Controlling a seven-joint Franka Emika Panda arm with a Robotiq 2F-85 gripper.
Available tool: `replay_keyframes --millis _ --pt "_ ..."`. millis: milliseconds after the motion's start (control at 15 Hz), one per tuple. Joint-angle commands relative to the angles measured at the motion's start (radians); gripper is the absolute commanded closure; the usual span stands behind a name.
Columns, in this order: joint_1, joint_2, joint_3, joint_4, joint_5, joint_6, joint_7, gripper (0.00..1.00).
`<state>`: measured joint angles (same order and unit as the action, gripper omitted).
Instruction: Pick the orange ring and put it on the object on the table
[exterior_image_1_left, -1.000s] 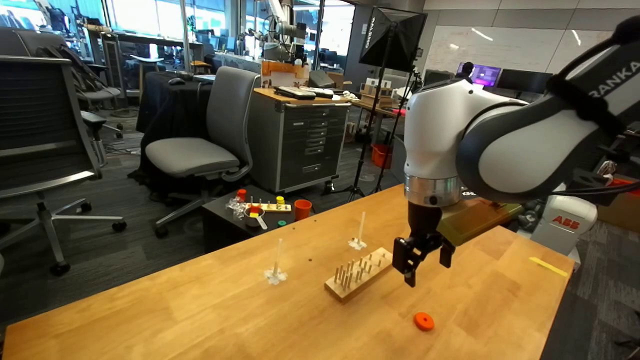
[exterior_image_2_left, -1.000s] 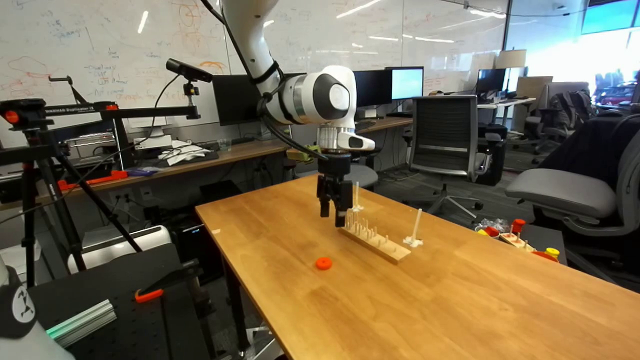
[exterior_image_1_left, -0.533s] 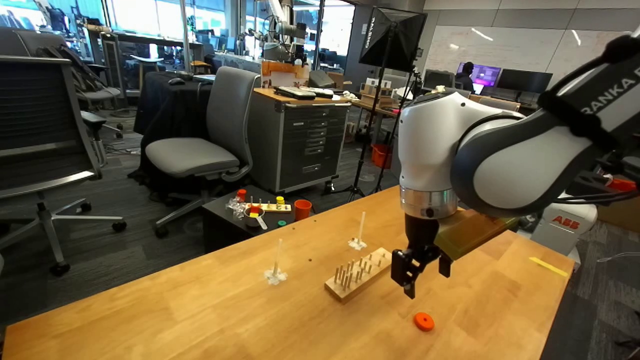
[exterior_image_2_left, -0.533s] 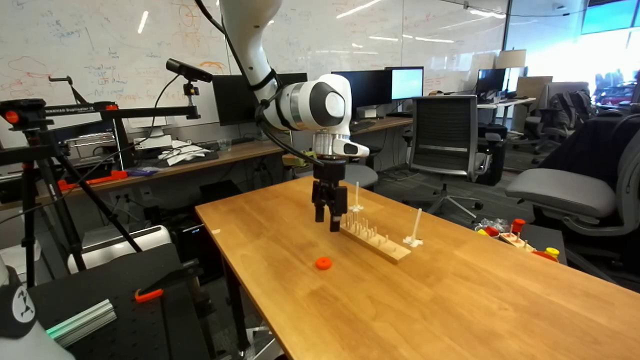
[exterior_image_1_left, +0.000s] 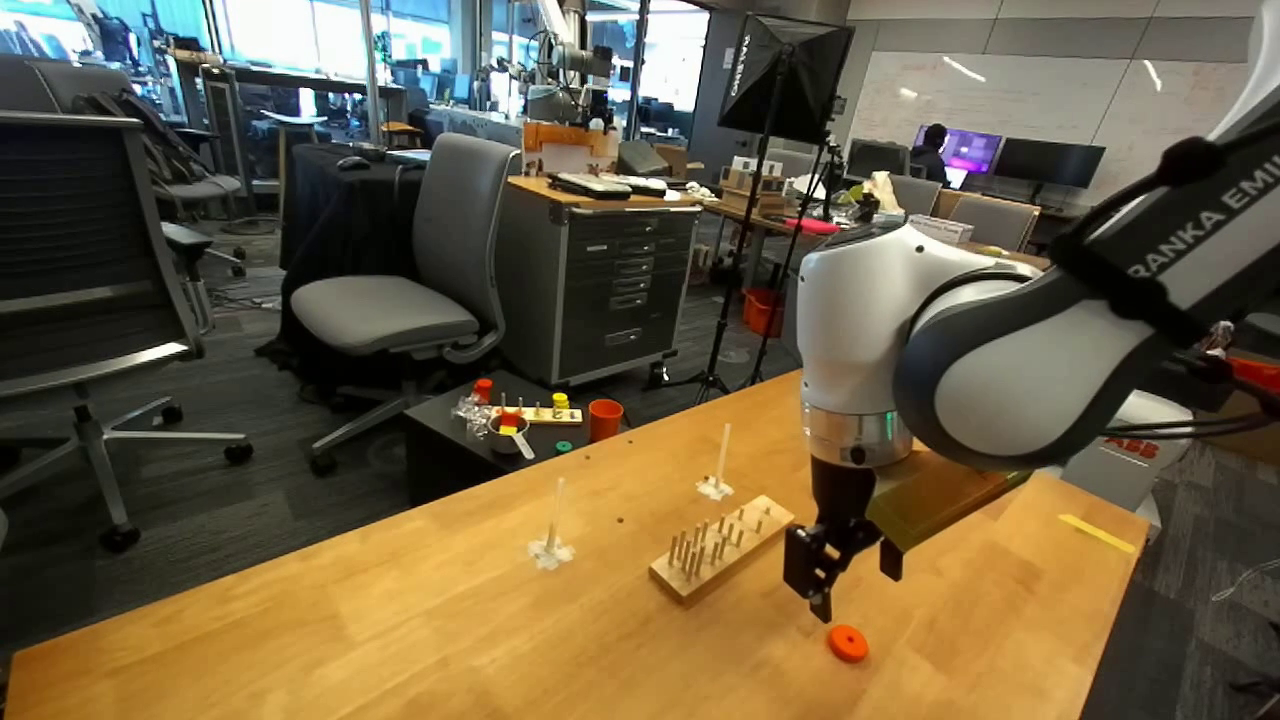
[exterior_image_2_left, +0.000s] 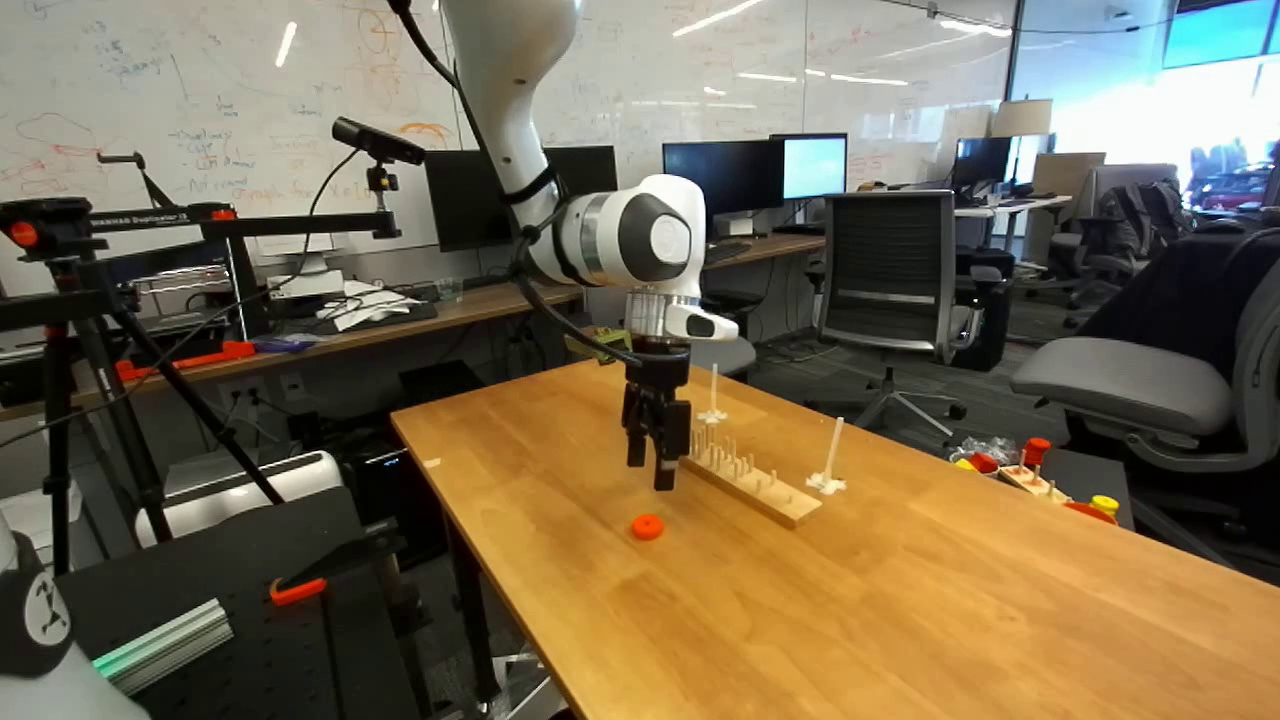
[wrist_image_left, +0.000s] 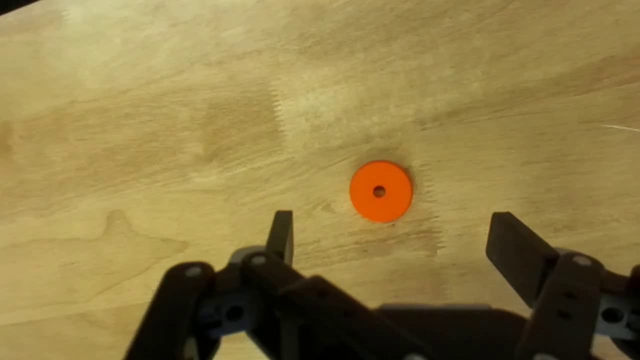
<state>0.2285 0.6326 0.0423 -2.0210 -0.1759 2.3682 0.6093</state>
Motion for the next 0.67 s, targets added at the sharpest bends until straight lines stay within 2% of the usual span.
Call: replay_keyframes --millis 0,600 --pt "0.007 0.044 -0.011 0.01 0.063 0.054 -0.036 0.0" --pt "-0.004 0.085 -0.034 -0.006 0.15 0.083 -0.059 0.0"
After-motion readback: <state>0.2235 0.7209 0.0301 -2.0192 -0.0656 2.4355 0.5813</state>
